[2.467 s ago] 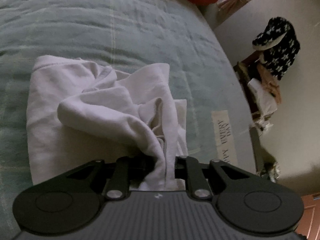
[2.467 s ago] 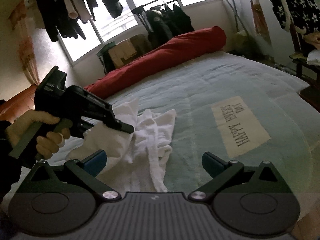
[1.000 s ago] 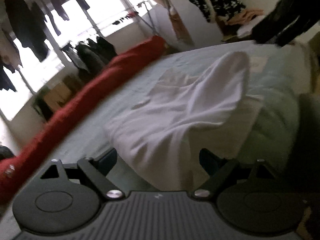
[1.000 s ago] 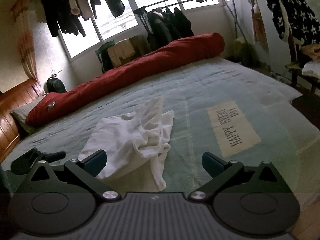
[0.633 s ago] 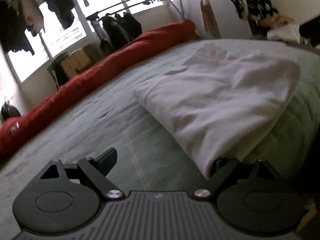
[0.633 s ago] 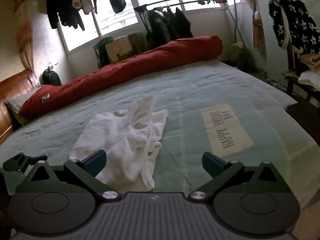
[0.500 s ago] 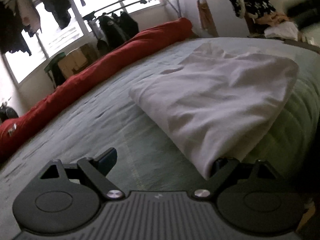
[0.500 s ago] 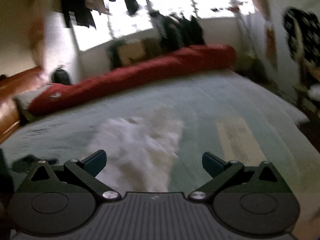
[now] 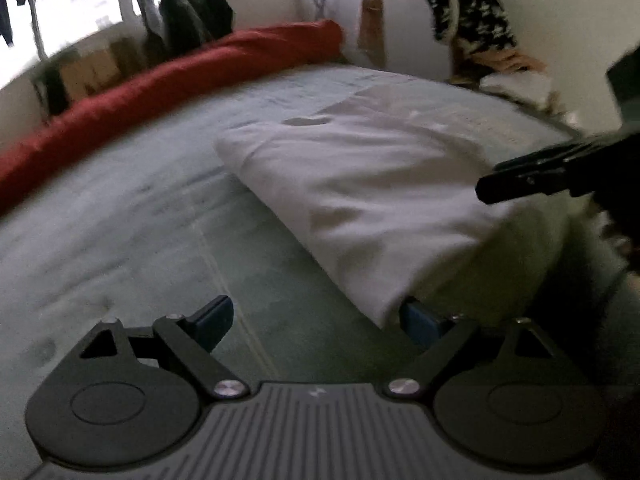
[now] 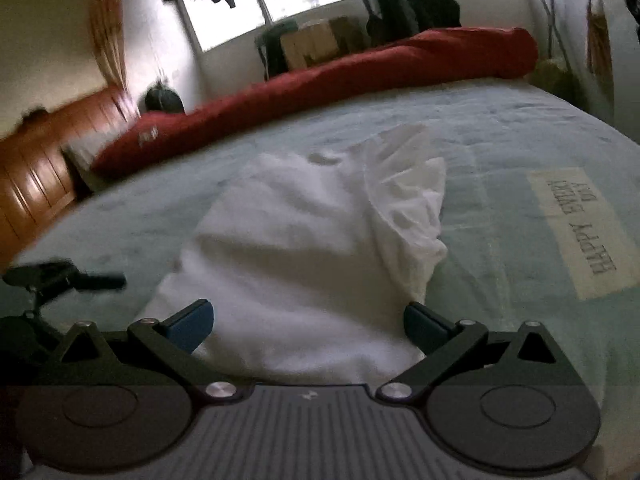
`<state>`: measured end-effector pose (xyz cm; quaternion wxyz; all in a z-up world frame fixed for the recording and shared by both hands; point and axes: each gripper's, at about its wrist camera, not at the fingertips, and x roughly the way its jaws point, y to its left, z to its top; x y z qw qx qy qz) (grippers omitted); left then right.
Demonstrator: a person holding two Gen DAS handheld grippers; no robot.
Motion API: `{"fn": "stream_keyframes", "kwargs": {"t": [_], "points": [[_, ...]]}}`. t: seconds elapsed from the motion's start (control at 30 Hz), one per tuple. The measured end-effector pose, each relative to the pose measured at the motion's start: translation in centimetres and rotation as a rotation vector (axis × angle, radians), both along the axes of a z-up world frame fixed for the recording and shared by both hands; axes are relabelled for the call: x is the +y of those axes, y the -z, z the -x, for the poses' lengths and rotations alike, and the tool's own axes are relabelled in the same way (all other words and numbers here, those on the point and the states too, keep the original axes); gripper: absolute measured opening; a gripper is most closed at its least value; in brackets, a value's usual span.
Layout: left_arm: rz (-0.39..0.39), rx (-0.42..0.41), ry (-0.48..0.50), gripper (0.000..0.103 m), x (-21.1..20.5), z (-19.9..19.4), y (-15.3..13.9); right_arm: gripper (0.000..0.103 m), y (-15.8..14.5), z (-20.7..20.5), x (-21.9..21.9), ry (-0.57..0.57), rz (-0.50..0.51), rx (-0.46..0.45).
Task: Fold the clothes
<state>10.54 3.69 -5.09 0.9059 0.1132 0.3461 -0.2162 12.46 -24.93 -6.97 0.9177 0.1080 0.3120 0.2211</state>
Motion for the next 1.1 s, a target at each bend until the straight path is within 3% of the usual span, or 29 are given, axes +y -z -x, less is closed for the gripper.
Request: {"fn": "stream_keyframes", "kwargs": {"t": [0.17,0.27,0.4,0.5,0.57,0.6,0.63,0.73,0.83,0.97,1.1], "points": [[0.188,-0.026,-0.008,0.095,1.7,-2.6,-4.7,0.103,-2.7,1.2,0.5,-0.015,0.088,-0.134],[0.259,-0.066,0.042,0.096,0.4,-5.7,-6.1,0.103,-3.0,0.9,2.6,-0.024,0.233,-0.207],[0.267,-0.008,0.105,0.096,-2.7,-10.7,-4.9,0.103,-1.1,0.6,5.0,-0.061,0.346,-0.198],[0.216,0.029,0.061,0.096,-3.9,-14.4,-2.5,0.103,-0.6,0.8,6.0,-0.079,0.382,-0.213],[0.173,0.108,-0.023,0.095,-4.1,-16.9,0.2,0.103,-0.2,1.0,6.1,-0.096,0.393,-0.212],[0.187,0.150,-0.052,0.095,-3.8,-17.4,1.5,0.103,0.2,0.8,5.9,-0.098,0.390,-0.184],[0.197,0.138,-0.046,0.095,-3.6,-17.1,2.0,0.103,0.6,0.7,5.6,-0.100,0.386,-0.157],[0.193,0.136,0.007,0.095,-3.5,-16.2,0.8,0.103,0.9,0.9,4.6,-0.103,0.343,-0.124],[0.296,0.147,-0.004,0.096,-2.2,-16.9,-1.4,0.103,-1.2,1.1,4.3,-0.120,0.287,-0.190],[0.378,0.153,0.002,0.096,-1.6,-18.8,-2.4,0.103,-3.5,-1.8,5.1,-0.132,0.263,-0.278],[0.372,0.208,-0.009,0.096,-2.2,-20.9,0.3,0.103,-0.8,-5.0,4.5,-0.089,0.259,-0.148]]}}
